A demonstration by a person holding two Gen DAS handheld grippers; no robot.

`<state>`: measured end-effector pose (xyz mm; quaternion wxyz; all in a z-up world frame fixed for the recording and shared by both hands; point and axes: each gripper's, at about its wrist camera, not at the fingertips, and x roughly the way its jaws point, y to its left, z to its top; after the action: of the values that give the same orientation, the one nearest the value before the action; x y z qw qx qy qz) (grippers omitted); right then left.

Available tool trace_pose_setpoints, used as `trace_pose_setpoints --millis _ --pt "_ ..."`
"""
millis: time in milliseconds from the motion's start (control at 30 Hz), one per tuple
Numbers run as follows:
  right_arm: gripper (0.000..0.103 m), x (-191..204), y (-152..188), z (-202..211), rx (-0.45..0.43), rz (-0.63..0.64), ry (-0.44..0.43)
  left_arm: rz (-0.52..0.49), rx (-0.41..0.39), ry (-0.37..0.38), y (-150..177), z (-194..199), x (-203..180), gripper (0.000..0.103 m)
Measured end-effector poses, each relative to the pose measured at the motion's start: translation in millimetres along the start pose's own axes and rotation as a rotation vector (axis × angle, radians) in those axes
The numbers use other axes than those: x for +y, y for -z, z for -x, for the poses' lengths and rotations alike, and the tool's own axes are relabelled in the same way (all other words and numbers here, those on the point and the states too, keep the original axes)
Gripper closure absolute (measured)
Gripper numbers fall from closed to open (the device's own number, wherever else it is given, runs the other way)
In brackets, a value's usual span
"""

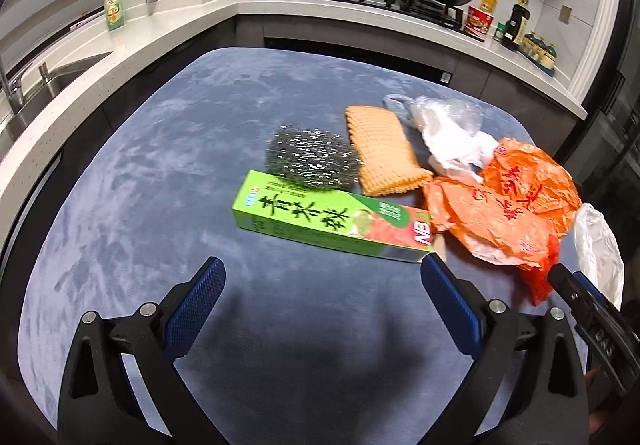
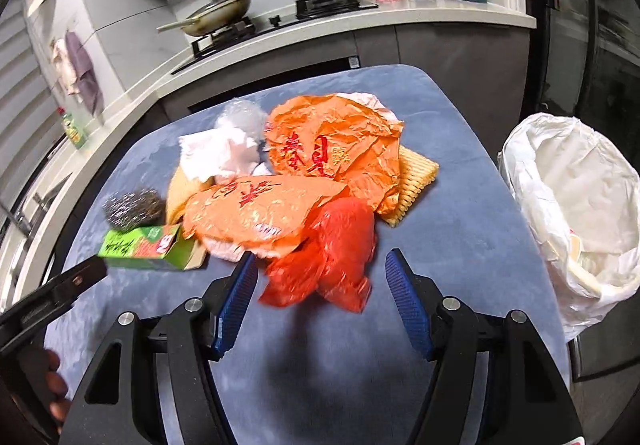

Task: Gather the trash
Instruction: 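Grasp the steel scrubber with the left gripper while the right gripper grasps the red bag, then lift the steel scrubber with the left gripper while the right gripper lifts the red bag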

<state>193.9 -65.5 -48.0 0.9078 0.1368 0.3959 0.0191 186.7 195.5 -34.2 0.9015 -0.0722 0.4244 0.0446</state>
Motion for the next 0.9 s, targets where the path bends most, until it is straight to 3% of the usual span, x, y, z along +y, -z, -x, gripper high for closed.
trace_pose_setpoints --millis 67,300,500,667,767,867,900 --pt "0.043 -1.4 -2.7 -8.1 0.013 -0.024 -0.005 0.011 0.003 0.004 -3.1 -3.4 4.0 0.009" --pt "0.075 1.9 -1.7 -26.5 0.036 -0.020 -0.011 0.012 -0.016 -0.014 -27.0 -18.7 15.7 0.009" --pt "0.089 -1.6 -1.5 -16.4 0.014 -0.043 -0.043 0.053 -0.016 0.027 -56.8 -43.5 23.4 0.009" --pt "0.089 -6.7 -3.4 -5.0 -0.002 -0.059 -0.063 0.025 0.034 0.059 -63.8 -74.1 15.0 0.009" --pt "0.089 -8.8 -5.0 1.1 -0.012 -0.058 -0.060 0.008 0.028 0.040 -64.8 -81.6 12.6 0.013" --pt "0.089 -10.9 -7.0 7.6 -0.021 -0.060 -0.065 0.000 0.016 0.051 -66.7 -78.6 12.0 0.031" --pt "0.089 -12.1 -7.5 10.5 -0.026 -0.062 -0.067 0.000 0.017 0.059 -66.7 -77.4 11.8 0.033"
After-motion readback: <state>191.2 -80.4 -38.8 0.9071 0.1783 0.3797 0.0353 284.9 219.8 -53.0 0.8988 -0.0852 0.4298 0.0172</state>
